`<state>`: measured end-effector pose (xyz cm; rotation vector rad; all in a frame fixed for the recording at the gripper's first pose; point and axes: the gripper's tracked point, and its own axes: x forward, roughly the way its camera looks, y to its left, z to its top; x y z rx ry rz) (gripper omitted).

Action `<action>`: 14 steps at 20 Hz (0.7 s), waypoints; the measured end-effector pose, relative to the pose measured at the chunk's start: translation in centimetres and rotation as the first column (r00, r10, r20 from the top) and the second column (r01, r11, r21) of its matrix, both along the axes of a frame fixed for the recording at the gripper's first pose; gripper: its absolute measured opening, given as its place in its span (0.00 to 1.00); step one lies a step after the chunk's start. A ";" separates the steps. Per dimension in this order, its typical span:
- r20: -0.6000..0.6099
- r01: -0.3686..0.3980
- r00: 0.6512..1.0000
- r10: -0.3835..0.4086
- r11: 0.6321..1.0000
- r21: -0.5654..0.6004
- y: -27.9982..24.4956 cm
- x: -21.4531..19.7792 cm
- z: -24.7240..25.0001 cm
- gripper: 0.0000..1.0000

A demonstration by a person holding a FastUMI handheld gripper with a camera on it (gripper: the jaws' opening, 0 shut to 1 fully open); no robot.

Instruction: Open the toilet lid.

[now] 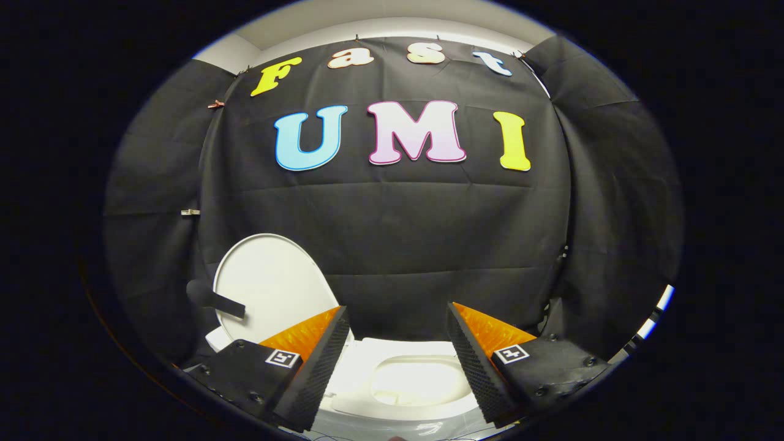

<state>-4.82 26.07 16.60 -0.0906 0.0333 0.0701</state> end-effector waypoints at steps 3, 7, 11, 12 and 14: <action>0.007 0.014 1.000 -0.014 1.000 -0.007 -1.2 0.2 0.2 0.99; 0.036 0.008 0.999 -0.008 1.000 -0.002 -1.5 0.1 0.6 0.99; 0.023 0.009 1.000 -0.009 1.000 -0.003 -1.7 0.2 -0.2 0.99; 0.026 0.012 1.000 -0.012 1.000 -0.002 -1.9 0.1 0.0 0.99; 0.025 0.012 1.000 -0.013 1.000 0.006 -2.0 0.1 0.0 0.99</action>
